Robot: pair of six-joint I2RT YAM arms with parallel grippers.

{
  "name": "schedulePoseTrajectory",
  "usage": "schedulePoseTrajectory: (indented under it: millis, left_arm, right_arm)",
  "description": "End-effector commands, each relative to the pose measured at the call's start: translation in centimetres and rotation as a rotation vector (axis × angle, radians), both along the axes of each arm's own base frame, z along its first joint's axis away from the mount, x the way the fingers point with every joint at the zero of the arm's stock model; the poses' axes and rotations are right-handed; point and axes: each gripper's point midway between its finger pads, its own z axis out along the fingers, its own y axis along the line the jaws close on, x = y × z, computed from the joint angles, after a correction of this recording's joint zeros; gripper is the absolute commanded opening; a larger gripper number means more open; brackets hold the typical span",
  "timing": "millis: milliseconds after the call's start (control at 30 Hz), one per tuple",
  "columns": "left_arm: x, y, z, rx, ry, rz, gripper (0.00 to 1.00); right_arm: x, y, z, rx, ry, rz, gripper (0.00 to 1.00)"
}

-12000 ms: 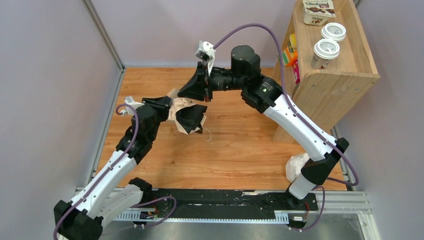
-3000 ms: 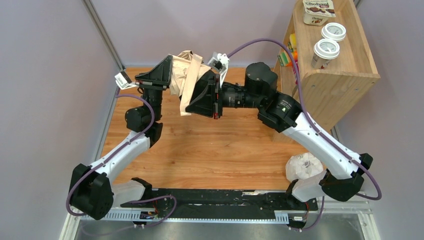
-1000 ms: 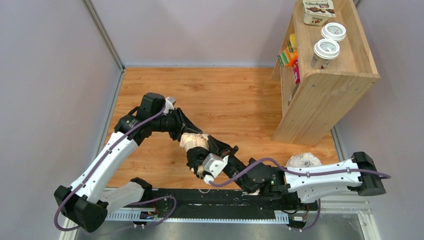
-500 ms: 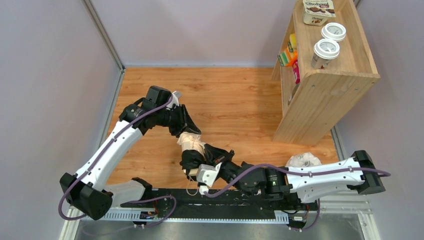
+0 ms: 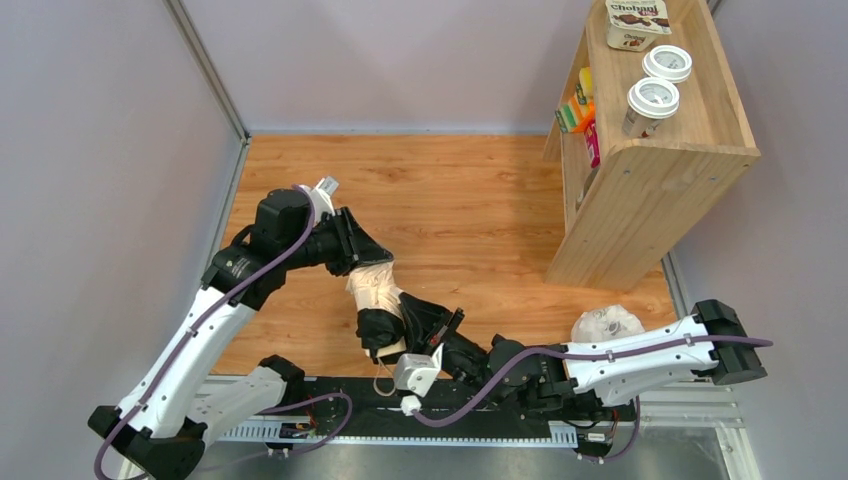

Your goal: Put away the umbrella

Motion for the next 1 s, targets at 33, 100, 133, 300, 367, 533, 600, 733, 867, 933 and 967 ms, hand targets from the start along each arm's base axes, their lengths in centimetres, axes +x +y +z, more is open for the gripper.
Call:
schedulePoseTrajectory:
  millis: [33,100,133,300,367,533,600,733,867,933,967]
  left_arm:
    - [1.2,1.0,-2.1,0.115,0.038,0.039,0.00]
    - [1.3,1.1,-2.1,0.133,0.040,0.035,0.00]
    - [1.5,1.2,-2.0,0.144,0.038,0.042,0.00]
    - [1.5,1.6,-2.2,0.158,0.024,0.054,0.00]
    - [1.4,1.8,-2.2,0.174,0.021,0.048,0.00]
    - [1.3,3.3,-2.1,0.250,0.027,0.100,0.00]
    - [1.3,3.6,-2.2,0.274,0.036,0.108,0.00]
    - [1.1,3.1,-2.7,0.297,0.065,0.081,0.00]
    - [0.9,2.6,-3.4,0.359,0.058,0.052,0.00]
    - [0.8,2.4,-3.7,0.375,0.056,0.044,0.00]
    - [1.0,2.6,-4.0,0.394,0.056,0.049,0.00]
  right_arm:
    - [-0.8,-0.4,5.8,0.048,-0.158,-0.025,0.00]
    - [-0.8,-0.5,5.1,-0.026,-0.178,-0.026,0.00]
    - [-0.8,-0.7,4.8,-0.055,-0.196,-0.032,0.00]
    - [-1.1,-0.7,2.6,-0.215,-0.341,-0.045,0.00]
    - [-1.3,-0.5,2.3,-0.258,-0.406,-0.047,0.00]
    - [-2.0,0.3,1.5,-0.380,-0.557,-0.038,0.00]
    - [-2.6,0.9,1.3,-0.413,-0.607,-0.028,0.00]
    - [-3.3,2.0,1.3,-0.465,-0.662,-0.017,0.00]
    - [-3.2,2.8,1.8,-0.495,-0.675,-0.036,0.00]
    - [-3.0,3.0,2.1,-0.502,-0.690,-0.060,0.00]
    - [-2.9,3.0,2.7,-0.493,-0.697,-0.079,0.00]
